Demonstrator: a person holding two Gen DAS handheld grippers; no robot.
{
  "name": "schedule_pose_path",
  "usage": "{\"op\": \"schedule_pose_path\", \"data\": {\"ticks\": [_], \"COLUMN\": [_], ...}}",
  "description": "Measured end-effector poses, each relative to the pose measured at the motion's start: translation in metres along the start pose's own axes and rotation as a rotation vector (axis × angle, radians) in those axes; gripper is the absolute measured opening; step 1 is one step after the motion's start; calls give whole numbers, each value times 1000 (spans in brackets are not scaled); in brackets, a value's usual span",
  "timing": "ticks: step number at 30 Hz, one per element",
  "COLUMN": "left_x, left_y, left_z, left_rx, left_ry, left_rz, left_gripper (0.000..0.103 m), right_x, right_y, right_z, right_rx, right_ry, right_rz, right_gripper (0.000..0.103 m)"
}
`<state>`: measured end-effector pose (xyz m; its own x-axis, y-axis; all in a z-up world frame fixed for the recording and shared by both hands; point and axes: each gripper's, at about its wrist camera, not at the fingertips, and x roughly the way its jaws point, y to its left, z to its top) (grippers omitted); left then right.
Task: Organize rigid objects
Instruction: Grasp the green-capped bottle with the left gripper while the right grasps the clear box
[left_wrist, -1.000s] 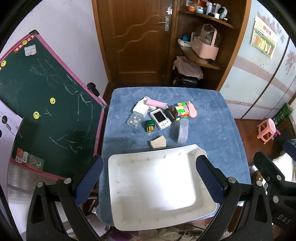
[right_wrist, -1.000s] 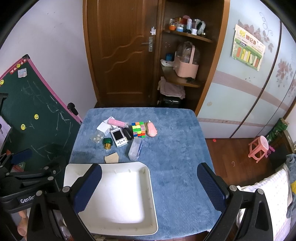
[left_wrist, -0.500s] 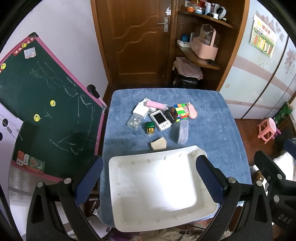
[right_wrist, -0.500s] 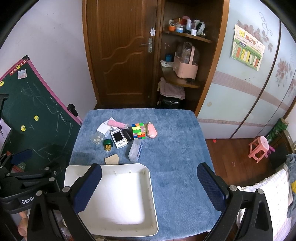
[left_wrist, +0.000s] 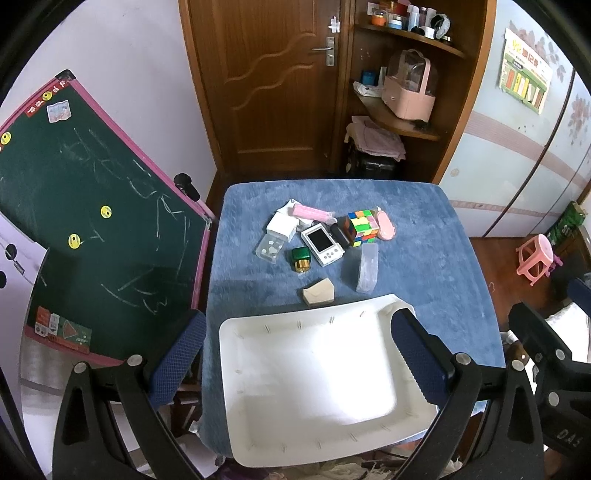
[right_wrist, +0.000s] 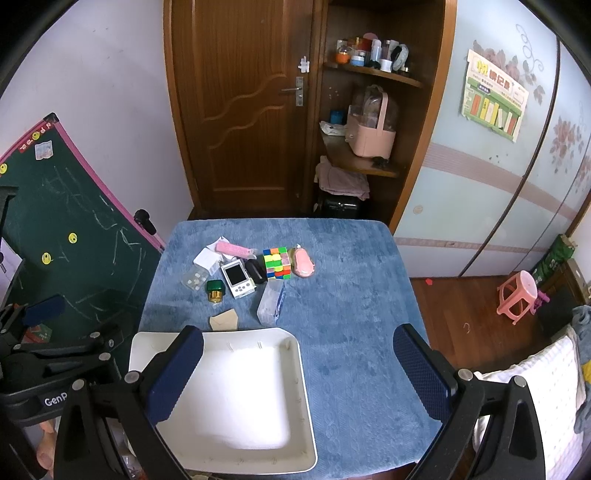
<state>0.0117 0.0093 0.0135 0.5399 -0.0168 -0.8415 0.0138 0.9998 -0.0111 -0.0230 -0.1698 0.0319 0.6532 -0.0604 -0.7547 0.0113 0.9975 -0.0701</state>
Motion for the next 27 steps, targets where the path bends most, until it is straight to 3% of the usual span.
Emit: {"op": "schedule_pose_path", "data": {"ticks": [13,22,27], "left_x": [31,91,138], "left_y": [38,45,44], "left_z": [55,88,97], "left_rx": [-61,-39,-21], "left_ry": [-17,38,107], "left_rz": [26,66,60], "left_gripper": [100,100,100], "right_x": [26,75,116], "right_y": [-5,2,6], "right_z": [15,30,43], "right_rx": [53,47,54], "right_ry": [15,92,150], "right_rz": [0,9,12], "right_gripper": [103,103,99]}}
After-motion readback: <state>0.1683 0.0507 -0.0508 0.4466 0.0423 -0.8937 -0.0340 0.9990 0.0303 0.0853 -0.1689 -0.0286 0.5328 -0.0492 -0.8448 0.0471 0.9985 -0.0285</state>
